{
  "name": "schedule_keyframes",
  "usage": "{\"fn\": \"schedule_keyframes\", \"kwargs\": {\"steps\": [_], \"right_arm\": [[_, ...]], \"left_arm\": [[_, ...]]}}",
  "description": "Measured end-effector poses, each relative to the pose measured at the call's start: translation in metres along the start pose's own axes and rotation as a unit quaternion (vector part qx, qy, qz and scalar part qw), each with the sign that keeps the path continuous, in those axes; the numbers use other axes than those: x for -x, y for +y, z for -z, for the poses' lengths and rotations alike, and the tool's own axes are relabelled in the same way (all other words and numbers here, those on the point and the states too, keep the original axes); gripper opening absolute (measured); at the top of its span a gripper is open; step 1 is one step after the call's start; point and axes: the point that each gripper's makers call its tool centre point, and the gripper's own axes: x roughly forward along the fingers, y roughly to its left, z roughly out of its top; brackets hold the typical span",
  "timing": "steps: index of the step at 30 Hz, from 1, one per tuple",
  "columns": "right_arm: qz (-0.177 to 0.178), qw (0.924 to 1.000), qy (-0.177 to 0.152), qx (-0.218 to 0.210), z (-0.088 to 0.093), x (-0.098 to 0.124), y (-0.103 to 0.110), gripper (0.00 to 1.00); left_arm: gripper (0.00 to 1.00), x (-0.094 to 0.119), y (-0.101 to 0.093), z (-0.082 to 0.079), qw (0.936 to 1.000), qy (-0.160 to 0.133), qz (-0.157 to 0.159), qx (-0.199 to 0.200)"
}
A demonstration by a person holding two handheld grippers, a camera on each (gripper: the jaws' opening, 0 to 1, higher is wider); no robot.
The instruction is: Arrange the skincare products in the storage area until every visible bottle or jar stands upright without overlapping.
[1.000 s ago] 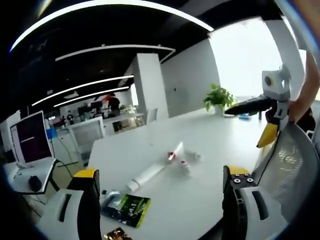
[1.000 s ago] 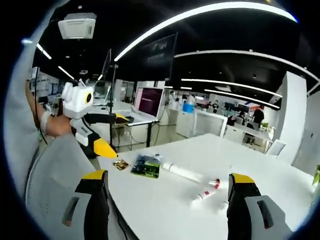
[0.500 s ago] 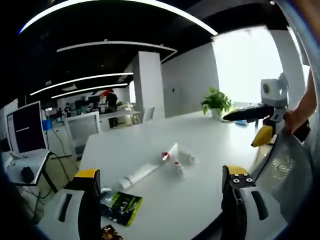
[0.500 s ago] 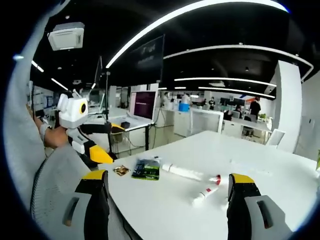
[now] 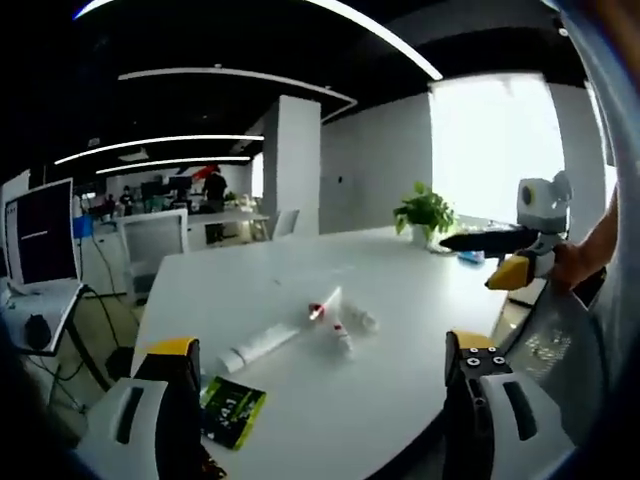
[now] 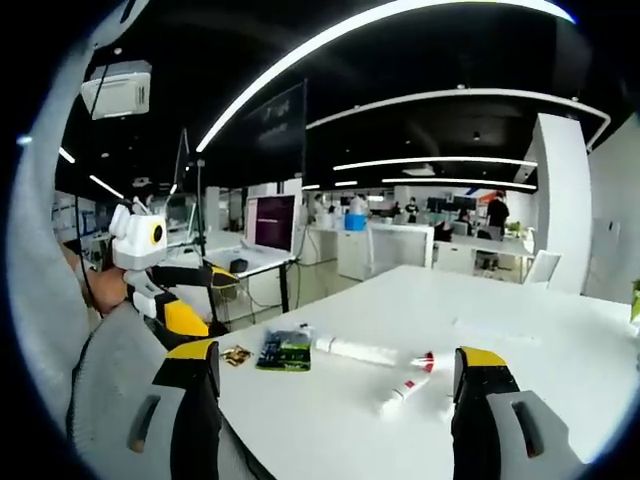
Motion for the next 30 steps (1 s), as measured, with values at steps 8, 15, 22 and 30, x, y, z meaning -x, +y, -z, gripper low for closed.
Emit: {"fn": "schedule_keyframes", "kwargs": {"steps": [8,15,22,30], "right_arm": [[0.005,0.9999,0.002,0.013,0.001,0.0,0.0,0.95],[-0.002,0.9998,0.017,0.015,0.008,-0.001,0.003,0.93],[-0.006,0.9996,0.02,0.017,0.009,-0.001,0.004,0.92],[0.003,1.0,0.004,0.005,0.003,0.002,-0.002,0.91]], "left_arm": [[0.92,-0.005,-0.007,0.018,0.9993,0.036,0.006,-0.01],[0.9,-0.005,-0.011,0.023,0.9986,0.048,0.015,-0.013],[0.91,-0.007,-0.014,0.026,0.9978,0.058,0.031,-0.001],[0.97,-0.019,0.001,0.02,0.995,0.072,0.061,0.032]]}}
